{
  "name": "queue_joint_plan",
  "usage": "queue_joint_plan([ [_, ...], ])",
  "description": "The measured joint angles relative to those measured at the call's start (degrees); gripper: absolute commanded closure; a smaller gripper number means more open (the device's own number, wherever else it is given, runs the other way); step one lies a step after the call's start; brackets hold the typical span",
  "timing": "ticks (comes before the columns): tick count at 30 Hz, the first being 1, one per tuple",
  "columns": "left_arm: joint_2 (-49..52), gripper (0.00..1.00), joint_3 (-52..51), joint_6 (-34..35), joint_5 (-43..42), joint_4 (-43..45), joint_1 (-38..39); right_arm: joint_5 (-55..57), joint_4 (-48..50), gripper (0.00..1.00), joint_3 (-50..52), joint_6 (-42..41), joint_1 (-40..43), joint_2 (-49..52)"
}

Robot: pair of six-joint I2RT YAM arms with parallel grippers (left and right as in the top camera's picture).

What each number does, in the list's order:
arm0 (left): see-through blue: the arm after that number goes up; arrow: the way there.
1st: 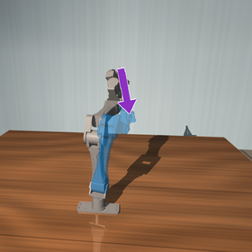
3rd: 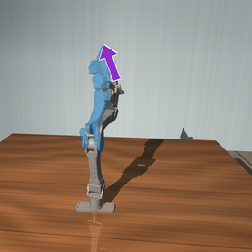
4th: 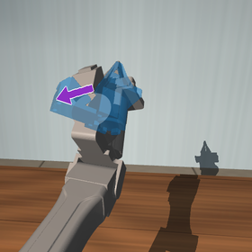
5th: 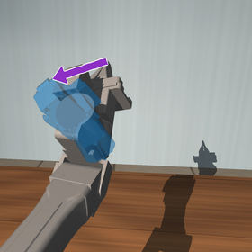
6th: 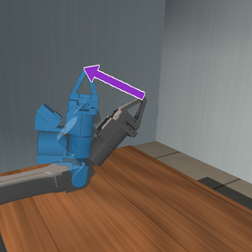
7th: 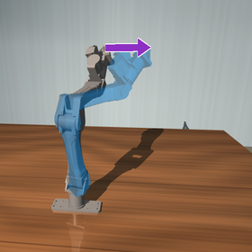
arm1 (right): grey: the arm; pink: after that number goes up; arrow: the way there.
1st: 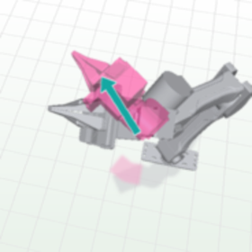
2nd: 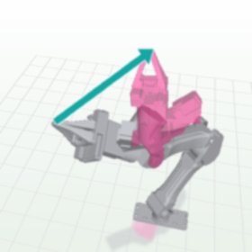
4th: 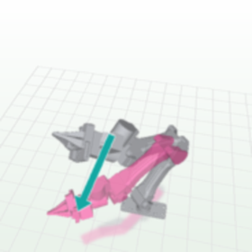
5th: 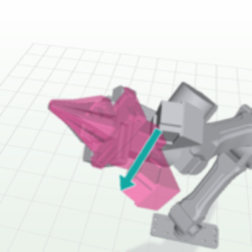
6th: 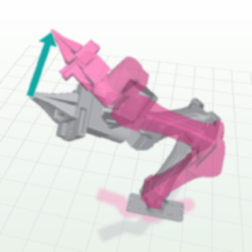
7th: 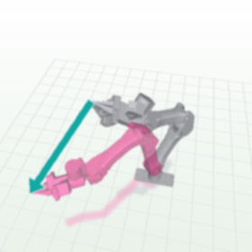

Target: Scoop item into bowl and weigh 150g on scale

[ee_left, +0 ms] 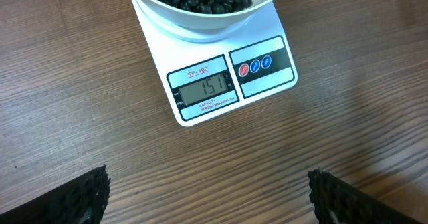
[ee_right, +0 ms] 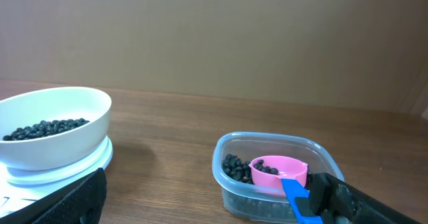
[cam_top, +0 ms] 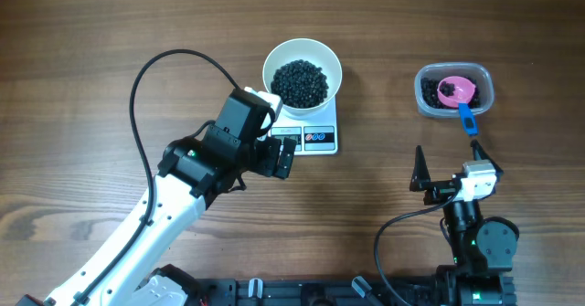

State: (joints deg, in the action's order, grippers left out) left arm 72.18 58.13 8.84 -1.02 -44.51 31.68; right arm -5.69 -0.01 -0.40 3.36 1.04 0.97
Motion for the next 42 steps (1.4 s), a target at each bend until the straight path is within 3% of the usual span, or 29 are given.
queue_joint_plan([
  [42, 0.0, 0.0, 0.0, 0.0, 0.0, 0.0, 0.0, 0.24, 0.02, 0.0, 0.0, -2.23, 0.0, 0.0],
])
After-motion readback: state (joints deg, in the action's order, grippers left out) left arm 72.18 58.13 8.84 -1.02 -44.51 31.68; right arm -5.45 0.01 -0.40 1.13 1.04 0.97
